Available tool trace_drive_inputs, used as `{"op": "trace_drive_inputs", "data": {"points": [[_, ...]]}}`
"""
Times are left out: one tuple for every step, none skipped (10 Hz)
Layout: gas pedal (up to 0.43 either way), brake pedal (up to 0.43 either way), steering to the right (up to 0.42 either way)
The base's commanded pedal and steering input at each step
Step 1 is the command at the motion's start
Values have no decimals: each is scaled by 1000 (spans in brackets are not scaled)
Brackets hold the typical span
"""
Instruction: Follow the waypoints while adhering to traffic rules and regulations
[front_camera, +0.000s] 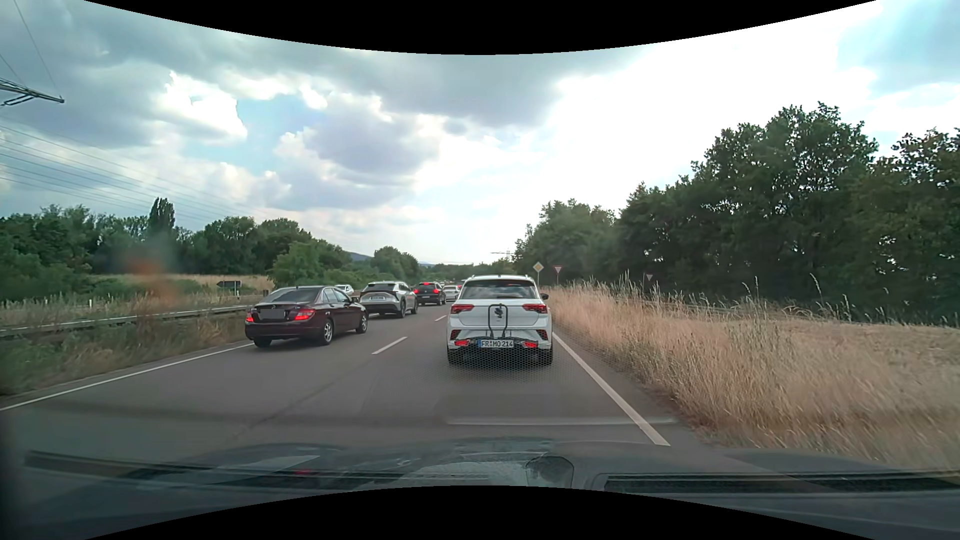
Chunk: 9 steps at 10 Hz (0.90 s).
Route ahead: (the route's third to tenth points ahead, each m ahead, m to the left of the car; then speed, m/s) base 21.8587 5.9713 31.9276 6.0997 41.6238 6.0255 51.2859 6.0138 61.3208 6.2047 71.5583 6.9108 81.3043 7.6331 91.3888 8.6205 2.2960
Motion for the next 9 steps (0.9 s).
{"op": "trace_drive_inputs", "data": {"points": [[0,128,6],[0,128,6],[0,128,6],[0,128,6],[0,128,6],[0,134,6],[0,134,6],[0,140,6],[0,146,6]]}}
